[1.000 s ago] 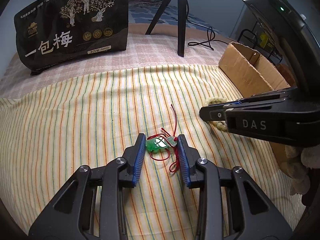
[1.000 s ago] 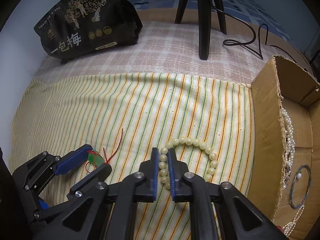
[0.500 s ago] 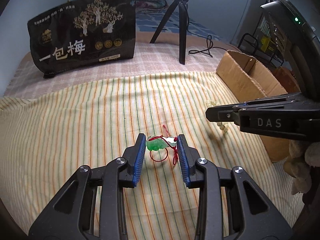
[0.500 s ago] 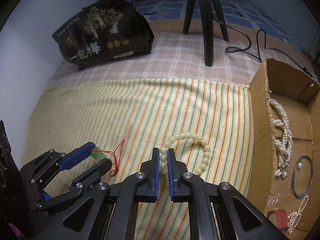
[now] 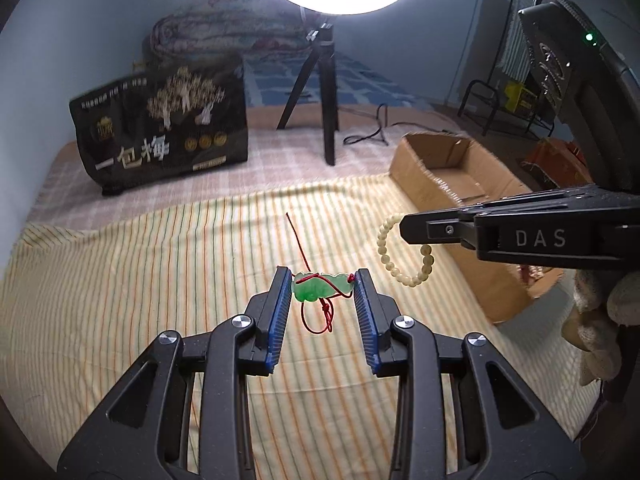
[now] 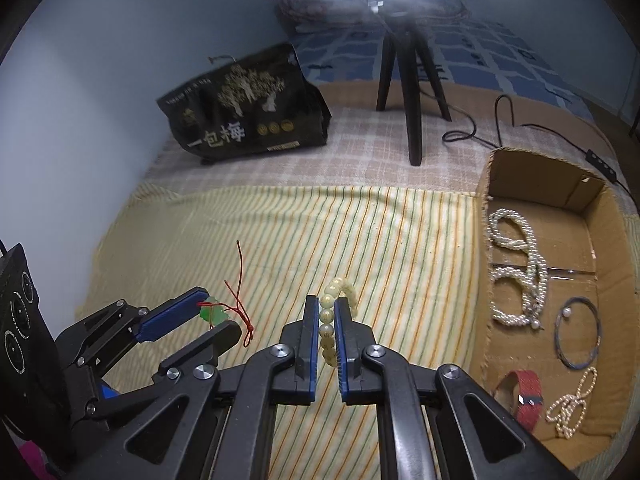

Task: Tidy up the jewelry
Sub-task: 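Lift and carry the pendant and bracelet with both grippers over the box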

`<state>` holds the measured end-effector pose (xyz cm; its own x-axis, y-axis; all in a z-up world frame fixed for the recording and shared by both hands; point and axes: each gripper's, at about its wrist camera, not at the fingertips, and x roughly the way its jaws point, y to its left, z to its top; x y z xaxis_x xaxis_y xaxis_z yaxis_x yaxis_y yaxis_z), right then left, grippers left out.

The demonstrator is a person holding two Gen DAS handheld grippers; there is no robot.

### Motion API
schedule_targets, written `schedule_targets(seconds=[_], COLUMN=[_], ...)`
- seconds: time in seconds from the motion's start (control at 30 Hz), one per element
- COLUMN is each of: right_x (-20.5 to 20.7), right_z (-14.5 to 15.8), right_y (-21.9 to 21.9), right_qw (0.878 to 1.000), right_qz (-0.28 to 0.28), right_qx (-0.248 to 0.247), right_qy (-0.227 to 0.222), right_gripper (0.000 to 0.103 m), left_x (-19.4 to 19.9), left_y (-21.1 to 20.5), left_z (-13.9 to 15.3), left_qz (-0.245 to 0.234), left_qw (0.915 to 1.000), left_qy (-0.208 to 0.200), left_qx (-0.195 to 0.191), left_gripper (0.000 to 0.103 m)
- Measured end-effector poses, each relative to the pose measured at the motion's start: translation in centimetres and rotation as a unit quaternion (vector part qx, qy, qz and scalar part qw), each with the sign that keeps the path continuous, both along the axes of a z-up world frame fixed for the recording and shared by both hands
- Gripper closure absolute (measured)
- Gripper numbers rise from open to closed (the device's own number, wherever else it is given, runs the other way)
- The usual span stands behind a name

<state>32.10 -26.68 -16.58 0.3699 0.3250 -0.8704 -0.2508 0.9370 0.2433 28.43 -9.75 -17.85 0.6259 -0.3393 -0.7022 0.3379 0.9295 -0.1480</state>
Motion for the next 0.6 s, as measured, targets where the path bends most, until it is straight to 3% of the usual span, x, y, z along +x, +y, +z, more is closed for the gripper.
schedule_targets(seconds=[0.6], right_x=[-6.0], right_z=[8.3], right_y=[-5.3], right_qw=[0.996], right_qz=[-0.003], right_qx=[0.027], right_qy=[-0.08], right_gripper=[0.098], left_x=[-5.3], left_y=[-5.0], left_z=[7.3], left_qz=[-0.059], left_qw=[0.9955], left_qy=[-0.072], left_qx=[-0.014], left_gripper=[0.071])
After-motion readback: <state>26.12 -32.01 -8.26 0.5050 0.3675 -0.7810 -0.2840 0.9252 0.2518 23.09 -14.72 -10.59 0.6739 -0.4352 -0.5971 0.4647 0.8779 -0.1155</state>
